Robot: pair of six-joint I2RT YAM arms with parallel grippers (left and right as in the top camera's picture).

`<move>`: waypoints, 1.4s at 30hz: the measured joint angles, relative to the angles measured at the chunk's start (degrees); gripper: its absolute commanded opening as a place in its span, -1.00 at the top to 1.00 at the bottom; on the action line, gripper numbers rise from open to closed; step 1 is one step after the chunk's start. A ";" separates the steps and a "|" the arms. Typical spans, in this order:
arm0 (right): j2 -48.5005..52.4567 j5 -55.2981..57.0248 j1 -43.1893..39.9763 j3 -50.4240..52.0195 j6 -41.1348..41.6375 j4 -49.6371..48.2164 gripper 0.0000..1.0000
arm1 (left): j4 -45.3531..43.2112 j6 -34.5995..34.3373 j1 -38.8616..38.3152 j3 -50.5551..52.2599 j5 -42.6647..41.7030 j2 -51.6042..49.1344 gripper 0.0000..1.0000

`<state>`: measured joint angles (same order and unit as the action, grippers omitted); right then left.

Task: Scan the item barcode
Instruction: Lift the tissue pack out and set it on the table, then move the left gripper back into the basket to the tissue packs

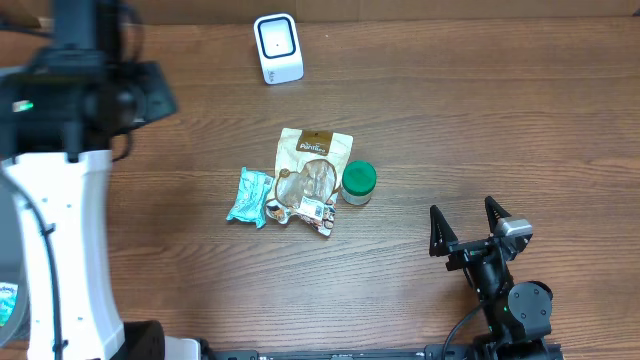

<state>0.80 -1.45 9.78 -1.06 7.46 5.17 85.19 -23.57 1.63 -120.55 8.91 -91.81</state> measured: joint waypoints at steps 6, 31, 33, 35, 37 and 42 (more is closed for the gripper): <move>0.00 -0.02 0.00 0.00 0.02 -0.02 -0.99 | 3.04 -0.70 16.85 -2.71 0.17 1.20 -0.17; 0.00 0.00 0.02 0.00 0.02 -0.02 -1.00 | -11.67 0.31 51.63 27.87 2.91 1.25 -0.24; 0.00 0.00 0.00 0.00 -0.02 -0.04 -1.00 | -15.52 1.88 52.59 32.22 3.69 1.20 -0.29; 0.00 0.00 0.02 0.00 0.02 -0.04 -1.00 | -19.08 3.37 53.24 35.95 4.24 1.09 -0.33; 0.00 0.00 0.02 0.00 0.00 0.00 -1.00 | -22.82 5.11 53.57 39.36 4.72 1.05 -0.38; 0.00 -0.02 0.00 0.00 0.02 0.02 -1.00 | -31.26 9.84 53.62 46.88 5.70 1.05 -0.40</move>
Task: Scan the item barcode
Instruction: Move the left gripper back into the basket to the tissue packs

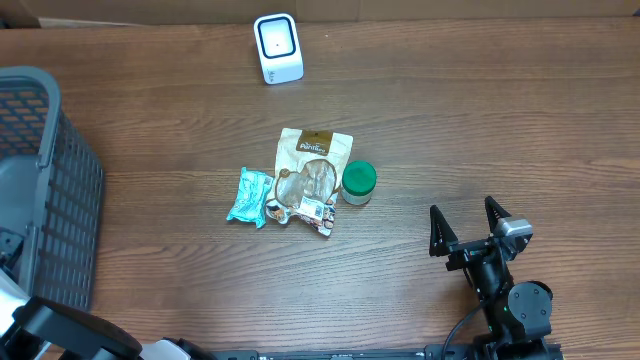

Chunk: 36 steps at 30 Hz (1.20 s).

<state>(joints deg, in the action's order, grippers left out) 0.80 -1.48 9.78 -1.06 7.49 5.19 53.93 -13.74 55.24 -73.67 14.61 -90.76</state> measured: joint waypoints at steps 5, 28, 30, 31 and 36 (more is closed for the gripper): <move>0.00 0.02 0.00 0.00 0.00 -0.04 -1.00 | -6.71 3.32 0.00 4.72 2.60 -0.02 -0.43; 0.00 0.00 0.00 0.00 -0.04 -0.07 -1.00 | -14.53 12.70 1.09 8.17 6.10 -10.95 -0.40; 0.00 0.00 0.00 0.00 -0.04 -0.07 -1.00 | -14.82 12.68 1.57 8.17 6.58 -11.61 -0.38; 0.00 0.00 0.00 0.00 -0.02 -0.04 -1.00 | -15.02 12.68 1.84 8.17 6.75 -11.65 -0.37; 0.00 0.00 0.00 0.00 -0.02 -0.07 -1.00 | -15.67 12.66 2.23 8.17 7.56 -12.07 -0.34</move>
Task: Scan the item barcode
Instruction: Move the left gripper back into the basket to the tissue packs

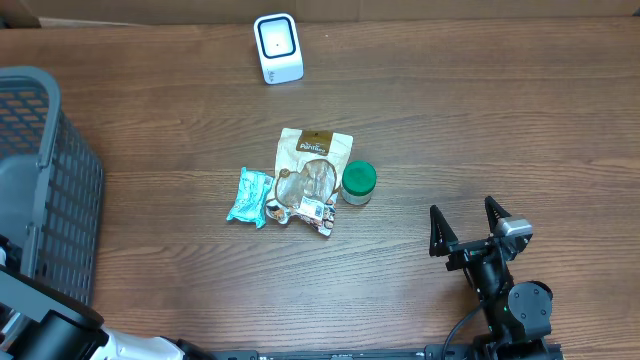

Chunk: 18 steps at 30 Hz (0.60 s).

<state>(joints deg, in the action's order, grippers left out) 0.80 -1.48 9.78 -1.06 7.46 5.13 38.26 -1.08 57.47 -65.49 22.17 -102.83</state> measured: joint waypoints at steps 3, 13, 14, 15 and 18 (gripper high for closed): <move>0.00 0.02 0.00 0.00 0.02 0.00 -0.99 | -0.39 0.00 0.00 -0.13 0.26 -0.33 -0.31; 0.00 0.02 0.00 0.00 0.02 0.02 -1.00 | -1.25 -0.22 0.00 -0.87 -1.57 -1.99 0.91; 0.00 0.00 0.00 0.00 0.02 0.02 -1.00 | -1.22 -0.13 0.00 -0.96 -1.62 -1.99 0.91; 0.00 0.00 0.00 0.00 0.02 0.04 -1.00 | -1.05 0.07 0.00 -1.11 -1.73 -1.99 0.91; 0.00 0.00 0.00 0.00 0.00 0.00 -1.00 | -0.74 0.20 0.00 -1.31 -2.21 -1.99 0.91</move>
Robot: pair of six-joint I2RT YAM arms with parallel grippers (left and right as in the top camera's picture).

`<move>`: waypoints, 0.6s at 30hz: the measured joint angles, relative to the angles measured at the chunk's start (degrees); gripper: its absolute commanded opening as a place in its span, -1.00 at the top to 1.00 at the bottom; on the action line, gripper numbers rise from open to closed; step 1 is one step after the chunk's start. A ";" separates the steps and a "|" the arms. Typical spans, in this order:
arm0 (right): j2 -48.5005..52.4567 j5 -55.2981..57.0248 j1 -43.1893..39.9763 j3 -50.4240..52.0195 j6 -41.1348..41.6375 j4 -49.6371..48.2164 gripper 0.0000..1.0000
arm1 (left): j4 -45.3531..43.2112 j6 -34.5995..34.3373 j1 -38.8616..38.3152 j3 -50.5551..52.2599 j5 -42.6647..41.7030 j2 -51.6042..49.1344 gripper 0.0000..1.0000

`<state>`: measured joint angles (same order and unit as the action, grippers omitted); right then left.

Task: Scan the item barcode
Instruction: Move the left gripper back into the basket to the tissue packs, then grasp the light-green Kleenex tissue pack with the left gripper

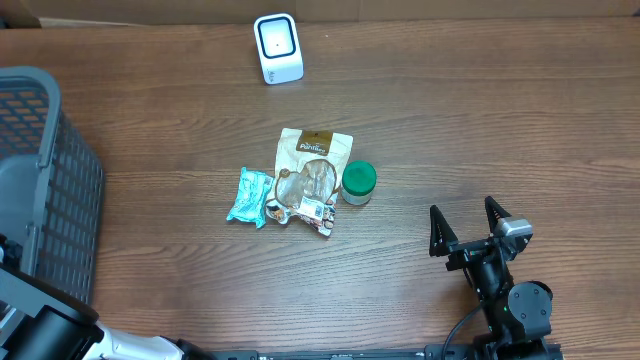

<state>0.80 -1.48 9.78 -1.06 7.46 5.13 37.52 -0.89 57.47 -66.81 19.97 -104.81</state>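
Note:
A white barcode scanner [278, 48] stands at the table's far edge, its window facing up. Mid-table lie a tan snack pouch [312, 175] with a label at its near end, a teal packet [249, 196] to its left and a green-lidded jar [359, 182] to its right. My right gripper [461, 206] rests open near the front right, well apart from the items, with nothing between its fingers. Only a dark and white stretch of my left arm [45, 332] shows at the lower left corner; its gripper is out of view.
A grey mesh basket [55, 180] fills the left edge of the table. A strip of cardboard runs along the far edge behind the scanner. Bare wood surrounds the three items.
The piece of my left arm at the lower left corner has shifted slightly. The items, scanner, basket and right gripper stand where they were.
At first my left arm rose tall along the left side, hiding the basket. Later it lay low at the lower left corner, with the basket uncovered, and it has stayed there. The items, scanner and open right gripper never moved.

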 measured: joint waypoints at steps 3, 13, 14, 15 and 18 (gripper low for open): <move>0.00 0.00 0.00 0.00 0.00 0.02 -1.00 | 0.63 -0.02 0.00 -0.42 -0.79 0.00 0.91; 0.00 0.02 0.00 0.00 0.00 0.02 -1.00 | 13.86 -5.25 -5.22 -9.66 -7.76 -0.42 0.91; 0.00 0.02 0.00 0.00 -0.02 0.00 -1.00 | 15.37 -6.01 -6.32 -12.15 -8.85 -0.42 0.92; 0.00 0.00 0.00 0.00 0.02 0.00 -1.00 | 16.39 -6.62 -7.15 -14.19 -9.81 -0.42 0.91; 0.00 0.02 0.00 0.00 0.00 0.00 -1.00 | 20.24 -8.76 -9.99 -20.92 -12.72 0.04 0.92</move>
<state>0.80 -1.45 9.78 -1.06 7.46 5.13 57.76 -9.65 47.48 -87.72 7.25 -104.77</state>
